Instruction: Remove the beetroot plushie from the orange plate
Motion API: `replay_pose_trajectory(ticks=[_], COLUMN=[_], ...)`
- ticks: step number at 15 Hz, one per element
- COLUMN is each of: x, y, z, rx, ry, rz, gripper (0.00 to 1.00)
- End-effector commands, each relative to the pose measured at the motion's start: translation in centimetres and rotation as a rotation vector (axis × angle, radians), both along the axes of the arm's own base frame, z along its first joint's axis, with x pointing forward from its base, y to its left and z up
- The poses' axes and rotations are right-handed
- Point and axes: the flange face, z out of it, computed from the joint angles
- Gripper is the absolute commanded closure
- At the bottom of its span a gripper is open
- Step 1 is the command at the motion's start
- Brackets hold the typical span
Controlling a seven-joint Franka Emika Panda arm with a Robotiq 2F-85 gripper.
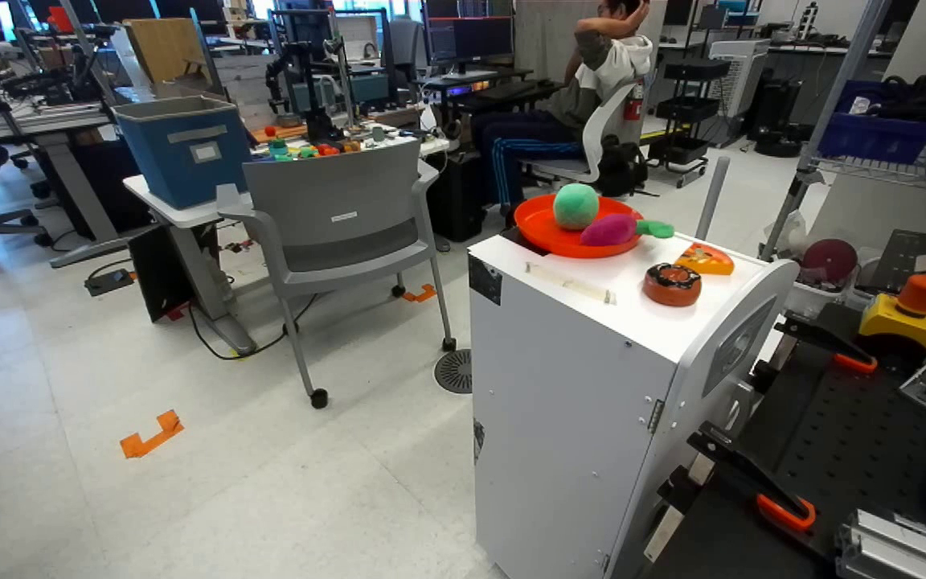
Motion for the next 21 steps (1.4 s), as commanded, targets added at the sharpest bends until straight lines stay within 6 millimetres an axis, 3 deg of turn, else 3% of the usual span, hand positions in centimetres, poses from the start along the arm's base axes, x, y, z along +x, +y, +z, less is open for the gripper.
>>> replay_pose_trajectory(ticks=[1,5,9,17,20,21], x=[0.8,2.7,4.2,8.1,7.7,7.6], y=[-0.1,-0.6,-2.0,-7.8,-8.1,-8.1], z=[-0.6,-2.9,-5.8,-11.0,-10.9,-11.9], rx=[-0.042,-0.059,-0.061,-0.13,-0.094,-0.114], ry=[-0.089,-0.146,-0.079,0.011,0.087,0.064], rz=[-0.112,-0.201,-0.206,-0.378,-0.345,-0.366], gripper=[0.0,0.0,0.0,0.0,0.0,0.0])
